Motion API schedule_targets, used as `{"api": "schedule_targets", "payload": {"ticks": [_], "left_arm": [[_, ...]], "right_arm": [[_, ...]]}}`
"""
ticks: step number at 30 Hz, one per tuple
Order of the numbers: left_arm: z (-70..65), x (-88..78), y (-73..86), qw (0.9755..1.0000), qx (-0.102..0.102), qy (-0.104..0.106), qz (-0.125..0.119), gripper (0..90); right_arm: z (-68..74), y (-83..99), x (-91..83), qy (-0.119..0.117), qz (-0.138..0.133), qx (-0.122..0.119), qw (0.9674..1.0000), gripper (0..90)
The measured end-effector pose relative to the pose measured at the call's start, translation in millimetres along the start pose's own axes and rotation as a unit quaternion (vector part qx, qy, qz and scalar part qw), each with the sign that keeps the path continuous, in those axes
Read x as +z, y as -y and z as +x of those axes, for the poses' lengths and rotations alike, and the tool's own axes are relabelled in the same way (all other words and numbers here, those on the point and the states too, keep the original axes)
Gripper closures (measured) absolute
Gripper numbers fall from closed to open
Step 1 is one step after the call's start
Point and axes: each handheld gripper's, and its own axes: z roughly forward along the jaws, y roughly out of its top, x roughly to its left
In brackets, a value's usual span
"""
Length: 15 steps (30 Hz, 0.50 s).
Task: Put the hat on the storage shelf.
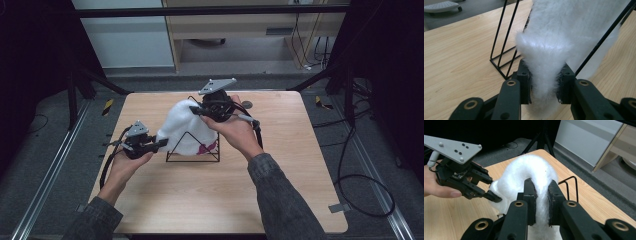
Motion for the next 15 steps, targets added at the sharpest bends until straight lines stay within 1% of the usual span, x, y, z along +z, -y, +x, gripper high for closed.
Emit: {"api": "schedule_targets", "payload": {"ticks": [6,12,15], "left_arm": [[0.4,-0.3,1.7,1.0,-0.002,0.003,0.0,69.0],[-0.6,0.3,3.3,1.0,0.001,0.007,0.006,68.8],[0.0,0.9,4.9,0.9999,0.0,0.008,0.009,68.4]], "right_arm": [[1.1,-0.2,-0.2,-0.002,-0.001,-0.001,1.0,80.7],[2.7,0.4,0.6,-0.004,0.001,0.0,1.0,80.7],[4.0,1.1,1.1,-0.006,0.003,-0.001,1.0,80.6]]}}
